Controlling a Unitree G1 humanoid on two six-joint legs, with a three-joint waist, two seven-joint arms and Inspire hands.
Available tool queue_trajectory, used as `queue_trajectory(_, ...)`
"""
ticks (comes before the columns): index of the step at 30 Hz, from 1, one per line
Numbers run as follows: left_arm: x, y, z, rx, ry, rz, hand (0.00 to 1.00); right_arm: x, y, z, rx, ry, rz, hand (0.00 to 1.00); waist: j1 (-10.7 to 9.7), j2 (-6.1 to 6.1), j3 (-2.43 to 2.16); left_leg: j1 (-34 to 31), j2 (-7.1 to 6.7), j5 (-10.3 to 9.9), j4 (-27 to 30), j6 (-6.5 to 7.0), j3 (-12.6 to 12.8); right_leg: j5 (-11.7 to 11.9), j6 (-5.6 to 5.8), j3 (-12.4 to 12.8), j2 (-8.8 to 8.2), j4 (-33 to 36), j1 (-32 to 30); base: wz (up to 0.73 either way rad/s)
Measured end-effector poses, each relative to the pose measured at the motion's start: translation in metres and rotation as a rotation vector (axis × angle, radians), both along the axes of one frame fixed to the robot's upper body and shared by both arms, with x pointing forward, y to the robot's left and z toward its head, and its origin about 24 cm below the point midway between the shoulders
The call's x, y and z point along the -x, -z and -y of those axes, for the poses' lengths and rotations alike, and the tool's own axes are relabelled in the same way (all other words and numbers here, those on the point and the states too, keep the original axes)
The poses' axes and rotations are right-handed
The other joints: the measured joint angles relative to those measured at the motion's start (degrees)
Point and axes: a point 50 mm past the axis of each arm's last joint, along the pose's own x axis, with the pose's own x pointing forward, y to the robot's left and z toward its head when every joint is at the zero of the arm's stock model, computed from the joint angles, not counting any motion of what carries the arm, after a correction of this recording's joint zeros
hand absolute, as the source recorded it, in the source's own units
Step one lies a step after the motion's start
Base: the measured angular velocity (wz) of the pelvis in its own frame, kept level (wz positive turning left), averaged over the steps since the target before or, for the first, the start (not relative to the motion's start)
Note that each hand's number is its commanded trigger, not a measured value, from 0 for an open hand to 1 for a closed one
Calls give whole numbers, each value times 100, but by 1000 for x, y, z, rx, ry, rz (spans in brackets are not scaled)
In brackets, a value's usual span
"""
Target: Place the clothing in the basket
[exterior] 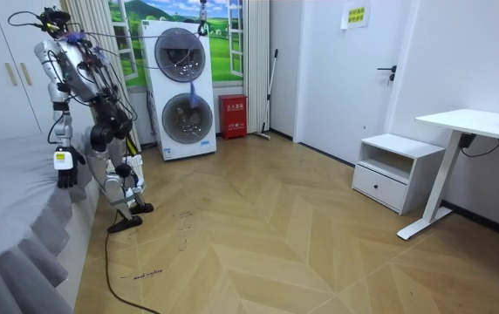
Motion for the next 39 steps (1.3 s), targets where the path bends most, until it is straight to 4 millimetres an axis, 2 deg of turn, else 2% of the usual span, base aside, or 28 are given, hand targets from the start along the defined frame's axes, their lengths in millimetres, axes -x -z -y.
queue_trajectory(5, -5, -2, 0, -4, 7, 31, 0, -7, -8, 5, 15, 12, 9, 100, 54, 11, -2, -327, -6, 31, 62, 13, -50, -24, -14, -94, -24, 112, -326, 10)
queue_trajectory(8, -11, -3, 3, -9, 39, 56, 0, -5, -16, 18, 17, 61, 38, 100, 127, 14, 3, -502, -29, 34, 97, 13, -96, -71, -27, -135, -56, 250, -513, 12)
queue_trajectory(12, -12, -3, 5, -13, 66, 57, 0, -4, -22, 26, 37, 98, 52, 100, 143, 0, 12, -572, -63, 34, 99, 13, -106, -141, -27, -149, -93, 360, -621, 6)
queue_trajectory(17, -14, -4, 5, -16, 74, 78, 0, -6, -25, 26, 54, 116, 63, 100, 148, -9, 19, -639, -71, 34, 99, 13, -122, -157, -31, -178, -102, 356, -684, 1)
queue_trajectory(21, -16, -6, 3, -24, 82, 91, 0, -6, -25, 26, 60, 134, 58, 100, 159, -45, 44, -665, -82, 34, 99, 13, -123, -173, -27, -176, -114, 337, -717, 0)
queue_trajectory(26, -18, -7, 0, -33, 92, 104, 0, -5, -25, 28, 66, 140, 55, 100, 158, -39, 46, -741, -83, 34, 114, 13, -122, -173, -27, -193, -123, 343, -792, 0)
queue_trajectory(27, -20, -9, -2, -36, 92, 113, 0, -6, -26, 28, 69, 137, 56, 81, 159, -38, 45, -741, -83, 34, 114, 13, -122, -173, -27, -187, -122, 341, -793, 0)
queue_trajectory(28, -22, -10, -3, -36, 86, 124, 0, -7, -29, 30, 75, 137, 61, 49, 157, -34, 42, -742, -84, 34, 114, 13, -122, -173, -27, -182, -122, 344, -795, 0)
queue_trajectory(29, -23, -10, -3, -32, 78, 128, 0, -7, -30, 31, 78, 138, 64, 22, 157, -32, 41, -742, -84, 34, 114, 13, -121, -174, -27, -181, -122, 343, -796, 0)
queue_trajectory(30, -22, -10, -2, -26, 70, 130, 0, -8, -34, 34, 88, 140, 69, 0, 157, -25, 38, -742, -84, 34, 114, 13, -121, -173, -27, -183, -123, 342, -795, 0)
queue_trajectory(36, -20, -10, 0, -20, 81, 132, 0, -8, -55, 52, 165, 179, 98, 0, 169, 45, 25, -744, -84, 34, 127, 13, -134, -173, -27, -196, -126, 361, -795, 0)
queue_trajectory(39, -19, -10, 1, -19, 87, 129, 0, -7, -59, 56, 196, 184, 90, 0, 180, 85, 17, -744, -83, 34, 134, 13, -133, -174, -28, -160, -122, 380, -808, -1)
